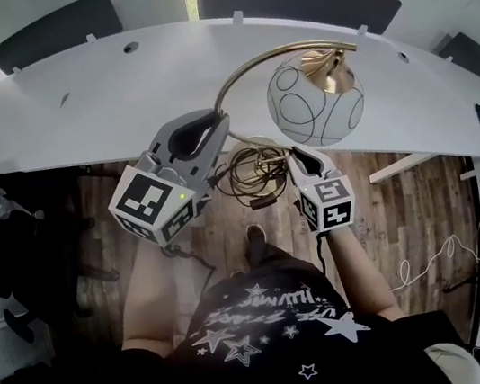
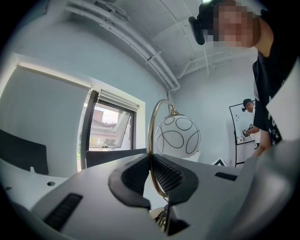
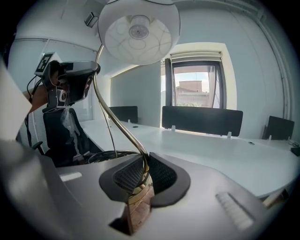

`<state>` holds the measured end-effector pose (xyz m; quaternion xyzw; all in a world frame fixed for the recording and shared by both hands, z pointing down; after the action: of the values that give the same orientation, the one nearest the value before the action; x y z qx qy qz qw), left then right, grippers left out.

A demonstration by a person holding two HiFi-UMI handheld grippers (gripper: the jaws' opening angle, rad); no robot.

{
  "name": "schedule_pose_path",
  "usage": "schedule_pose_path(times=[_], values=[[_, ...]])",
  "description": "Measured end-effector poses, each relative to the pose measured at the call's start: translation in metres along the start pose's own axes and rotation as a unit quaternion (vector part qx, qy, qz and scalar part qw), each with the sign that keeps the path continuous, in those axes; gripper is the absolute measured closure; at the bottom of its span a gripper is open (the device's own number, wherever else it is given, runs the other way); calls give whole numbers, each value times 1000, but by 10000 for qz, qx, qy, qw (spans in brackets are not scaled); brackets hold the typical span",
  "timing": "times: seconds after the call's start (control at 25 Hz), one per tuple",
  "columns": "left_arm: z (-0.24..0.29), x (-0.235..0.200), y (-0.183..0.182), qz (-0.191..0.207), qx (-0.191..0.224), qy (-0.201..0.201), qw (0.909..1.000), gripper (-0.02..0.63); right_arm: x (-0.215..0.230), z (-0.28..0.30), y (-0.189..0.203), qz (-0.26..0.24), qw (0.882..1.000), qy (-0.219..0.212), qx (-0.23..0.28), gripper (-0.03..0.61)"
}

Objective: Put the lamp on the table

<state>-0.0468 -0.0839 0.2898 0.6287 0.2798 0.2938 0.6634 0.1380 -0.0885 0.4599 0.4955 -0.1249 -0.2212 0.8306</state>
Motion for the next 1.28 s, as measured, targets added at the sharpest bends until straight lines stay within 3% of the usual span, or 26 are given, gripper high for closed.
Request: schedule_pose_path(times=[0.28, 0.76, 1.12, 1.28], values=[[56, -38, -6, 20, -75, -272, 9996, 581, 49, 53, -29, -141, 9996, -255, 23, 537], [78, -64, -4, 56, -153, -854, 9962, 581, 73, 100, -51, -476, 9948, -897, 65, 537], [58, -153, -1, -96, -267, -1098, 9935, 581, 34, 176, -89, -587, 9906, -1225, -155, 537], [57, -149, 1, -7, -190, -982, 9950, 581, 34, 175, -86, -564, 9917, -1155, -97, 537]])
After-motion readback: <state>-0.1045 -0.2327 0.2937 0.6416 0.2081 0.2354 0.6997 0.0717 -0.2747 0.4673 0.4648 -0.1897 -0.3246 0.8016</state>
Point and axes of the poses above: the fingertips, and each gripper's own axes: z forward along the fingers, x to its right, y out of its underside, the point moved 4 cm from there along -z, backward along the fingers, and after that the axes turned 5 degrees about -x, right-handed, at the moved point
